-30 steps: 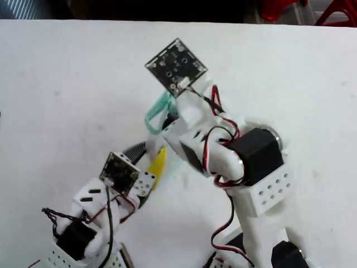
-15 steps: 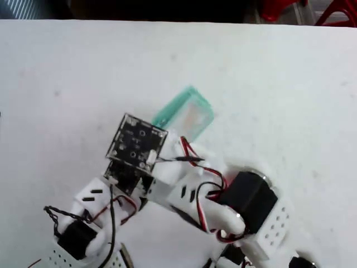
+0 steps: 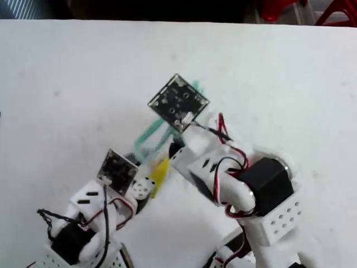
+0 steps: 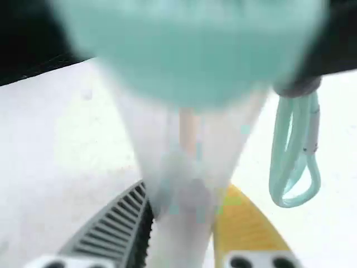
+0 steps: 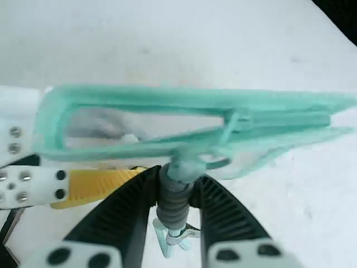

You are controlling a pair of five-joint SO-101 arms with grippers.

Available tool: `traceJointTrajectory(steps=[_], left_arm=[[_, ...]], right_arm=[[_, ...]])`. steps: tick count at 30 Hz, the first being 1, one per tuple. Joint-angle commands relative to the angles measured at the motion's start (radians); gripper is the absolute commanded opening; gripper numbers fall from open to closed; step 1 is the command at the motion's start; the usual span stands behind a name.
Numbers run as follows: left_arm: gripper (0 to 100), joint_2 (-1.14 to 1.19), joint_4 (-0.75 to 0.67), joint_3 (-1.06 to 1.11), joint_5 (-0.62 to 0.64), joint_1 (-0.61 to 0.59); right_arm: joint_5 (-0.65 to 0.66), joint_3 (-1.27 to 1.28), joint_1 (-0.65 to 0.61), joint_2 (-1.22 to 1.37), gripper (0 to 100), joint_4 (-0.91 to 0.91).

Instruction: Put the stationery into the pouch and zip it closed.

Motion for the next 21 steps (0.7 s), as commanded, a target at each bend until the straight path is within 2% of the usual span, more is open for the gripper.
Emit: traceJointTrajectory(steps=[1,9,21], left_arm=[[17,-0.012,0.092,-0.184,0.057,0.001],[17,-0.012,0.077,-0.204,0.055,-0.001],[22,-0.012,0.074,-0.290,0.055,0.005]], right_arm=[[-0.008,-0.029,0.013,-0.010,1.7,0.012],[-0.015,-0.029,0.012,-0.010,1.7,0.007],[0.063,-0.023,0.005,-0.008,1.7,0.012]])
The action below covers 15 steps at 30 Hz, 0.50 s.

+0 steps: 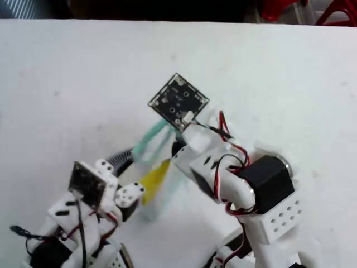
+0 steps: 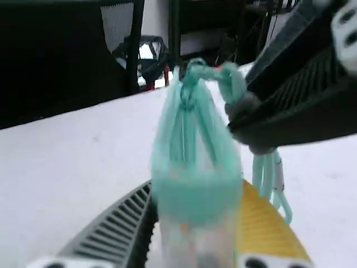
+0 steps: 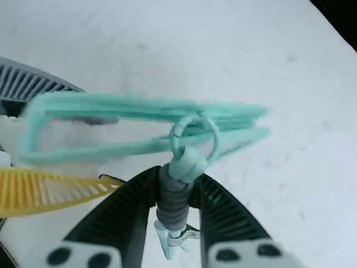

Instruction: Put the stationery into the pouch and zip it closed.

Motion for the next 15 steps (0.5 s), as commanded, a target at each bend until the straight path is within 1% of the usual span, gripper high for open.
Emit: traceJointTrajectory(steps=[1,4,7,9,11,13,15], left_arm=[[22,0.007,-0.035,-0.089,0.012,0.005],[21,0.007,-0.072,-0.049,0.012,-0.001],[18,0.007,-0.117,0.018,0.012,-0.001],[13,0.007,-0.112,0.029,0.012,-0.001],[9,0.007,-0.109,0.028,-0.023,-0.001],[7,0.007,-0.086,0.026,-0.064,0.002],[7,0.007,-0.071,0.026,-0.066,0.005]], right_arm=[[0.014,-0.014,-0.015,-0.010,1.7,0.012],[0.012,0.026,-0.070,-0.010,1.7,0.008],[0.006,0.031,-0.068,-0.013,1.7,-0.010],[0.005,0.031,-0.036,-0.013,1.7,-0.018],[0.005,0.031,0.001,-0.012,1.7,-0.030],[0.002,0.031,0.050,-0.013,1.7,-0.038],[-0.041,0.023,0.102,-0.013,1.7,-0.050]])
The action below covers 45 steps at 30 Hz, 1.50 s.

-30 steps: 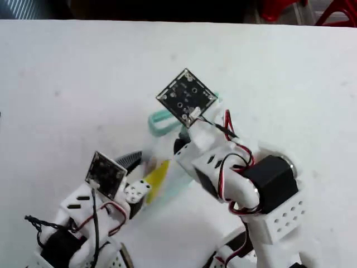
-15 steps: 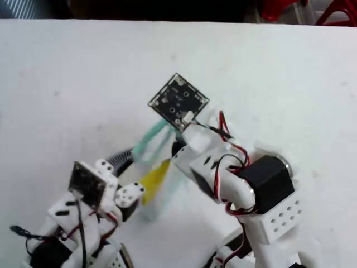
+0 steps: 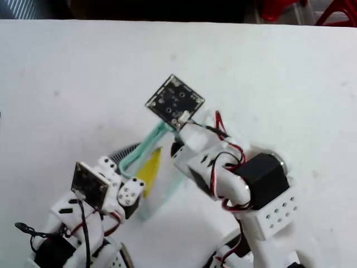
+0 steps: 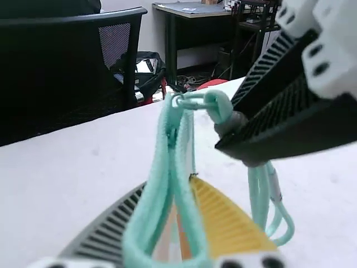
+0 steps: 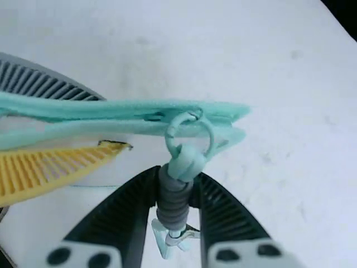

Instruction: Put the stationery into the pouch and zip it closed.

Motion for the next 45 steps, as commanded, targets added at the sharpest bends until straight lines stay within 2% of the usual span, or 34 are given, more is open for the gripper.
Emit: traceJointTrajectory(steps=[1,4,9,12,15,22,24,27,29,30,33,40,45], left_arm=[[7,0.005,0.012,-0.006,-0.035,-0.001],[7,0.005,0.012,-0.006,-0.035,-0.001],[8,0.005,0.012,-0.002,-0.035,-0.001],[17,0.005,0.026,-0.002,-0.023,-0.001],[24,0.005,0.058,-0.009,0.069,-0.008],[24,0.005,0.061,-0.009,0.031,-0.008],[21,0.005,0.058,-0.009,0.029,-0.008],[10,0.005,0.052,-0.009,0.026,-0.007],[2,0.005,0.035,-0.009,-0.018,0.001],[2,0.005,0.032,-0.009,-0.034,0.001],[2,0.005,0.029,-0.009,-0.003,0.001],[2,0.005,0.032,-0.009,-0.006,0.001],[2,0.005,0.032,-0.009,-0.006,0.001]], right_arm=[[-0.069,-0.014,0.105,-0.012,1.7,-0.039],[-0.132,-0.026,0.209,-0.012,1.7,-0.071],[-0.176,-0.026,0.298,-0.012,1.7,-0.102],[-0.204,-0.026,0.348,-0.012,1.7,-0.127],[-0.209,-0.026,0.352,-0.012,1.7,-0.127],[-0.212,-0.026,0.334,-0.012,1.7,-0.139],[-0.212,-0.025,0.326,-0.012,1.7,-0.139],[-0.212,-0.026,0.326,-0.012,1.7,-0.137],[-0.212,-0.026,0.325,-0.012,1.7,-0.131],[-0.212,-0.026,0.315,-0.012,1.7,-0.122],[-0.189,-0.028,0.180,-0.021,1.7,-0.088],[-0.069,-0.166,-0.242,-0.012,1.7,-0.001],[-0.014,-0.201,-0.387,-0.008,1.7,0.027]])
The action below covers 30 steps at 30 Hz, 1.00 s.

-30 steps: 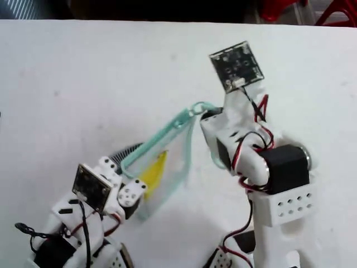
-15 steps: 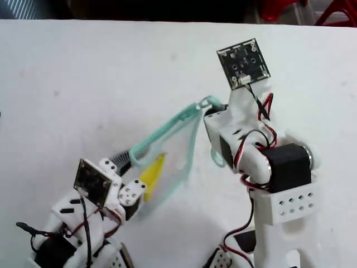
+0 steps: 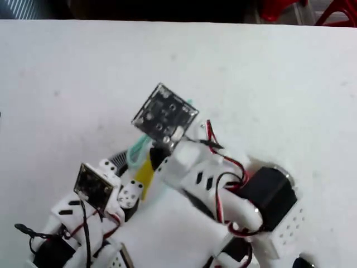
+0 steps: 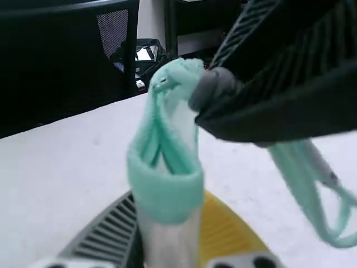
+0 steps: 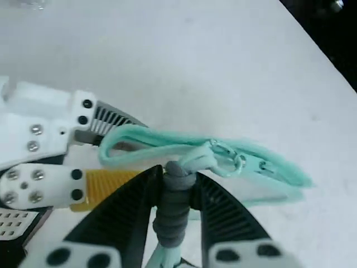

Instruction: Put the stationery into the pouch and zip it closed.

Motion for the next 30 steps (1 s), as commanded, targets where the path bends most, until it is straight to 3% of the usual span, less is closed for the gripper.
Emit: traceJointTrajectory(steps=[1,6,14,30], left_arm=[[2,0.007,-0.029,-0.009,0.003,-0.001],[2,0.007,-0.031,-0.009,-0.006,-0.001],[2,0.007,-0.028,-0.009,-0.023,-0.002],[2,0.007,-0.049,0.021,-0.026,-0.004]], right_arm=[[0.028,-0.051,-0.113,-0.005,1.7,0.019],[0.025,-0.052,-0.122,0.054,1.7,0.024],[0.072,-0.032,-0.317,0.088,1.7,0.030],[0.089,0.112,-0.435,-0.045,1.7,0.031]])
